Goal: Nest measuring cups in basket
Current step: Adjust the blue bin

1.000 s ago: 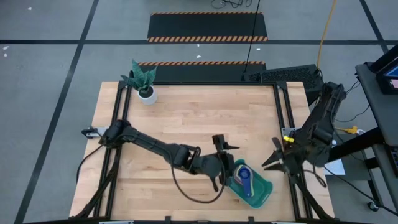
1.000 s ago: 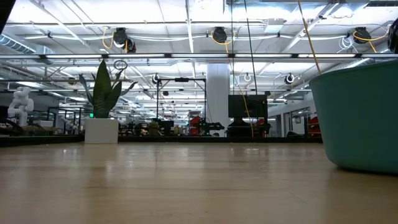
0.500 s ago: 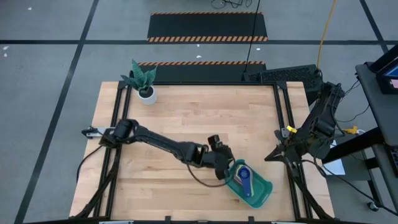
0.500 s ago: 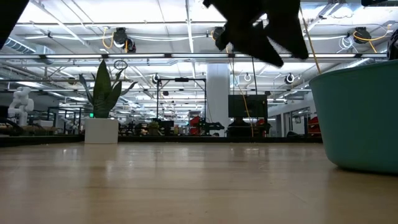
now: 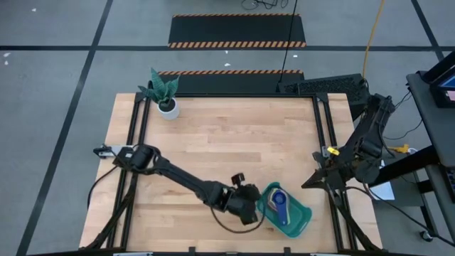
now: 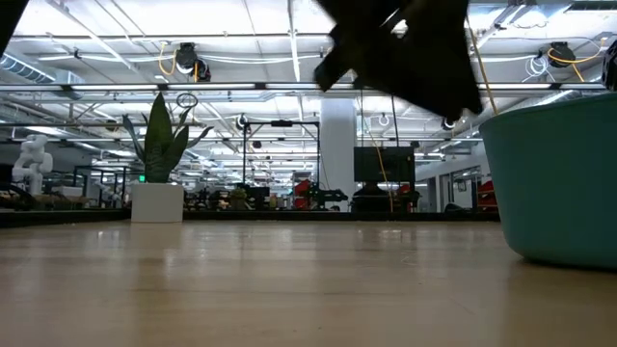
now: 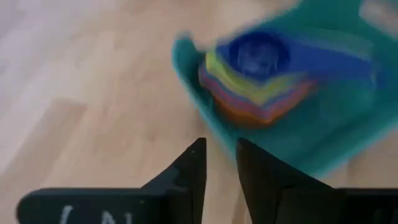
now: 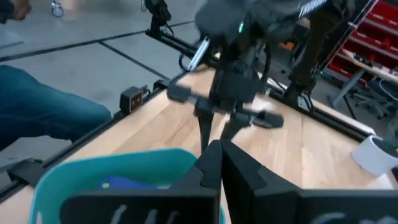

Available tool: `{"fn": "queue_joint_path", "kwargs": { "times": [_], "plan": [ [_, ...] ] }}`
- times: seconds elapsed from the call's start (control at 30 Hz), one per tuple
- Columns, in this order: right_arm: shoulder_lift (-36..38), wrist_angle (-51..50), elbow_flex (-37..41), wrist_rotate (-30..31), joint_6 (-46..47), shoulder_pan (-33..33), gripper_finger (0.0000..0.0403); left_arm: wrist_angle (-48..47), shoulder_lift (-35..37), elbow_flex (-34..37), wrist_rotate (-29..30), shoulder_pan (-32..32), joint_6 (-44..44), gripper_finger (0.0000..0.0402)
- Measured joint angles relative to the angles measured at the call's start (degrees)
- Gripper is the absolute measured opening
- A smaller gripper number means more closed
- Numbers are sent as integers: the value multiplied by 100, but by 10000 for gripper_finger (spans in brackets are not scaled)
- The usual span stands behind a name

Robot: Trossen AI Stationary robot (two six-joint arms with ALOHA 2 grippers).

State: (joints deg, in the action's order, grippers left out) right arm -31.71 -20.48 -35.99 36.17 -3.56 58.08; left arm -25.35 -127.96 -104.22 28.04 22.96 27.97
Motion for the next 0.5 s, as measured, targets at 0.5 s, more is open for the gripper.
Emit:
{"fn": "queue_joint_path", "kwargs": {
  "times": [0.5],
  "plan": [
    [-46,294,0,-4,-336,0,0,259,-228,19,497,160,212,76]
  ]
}}
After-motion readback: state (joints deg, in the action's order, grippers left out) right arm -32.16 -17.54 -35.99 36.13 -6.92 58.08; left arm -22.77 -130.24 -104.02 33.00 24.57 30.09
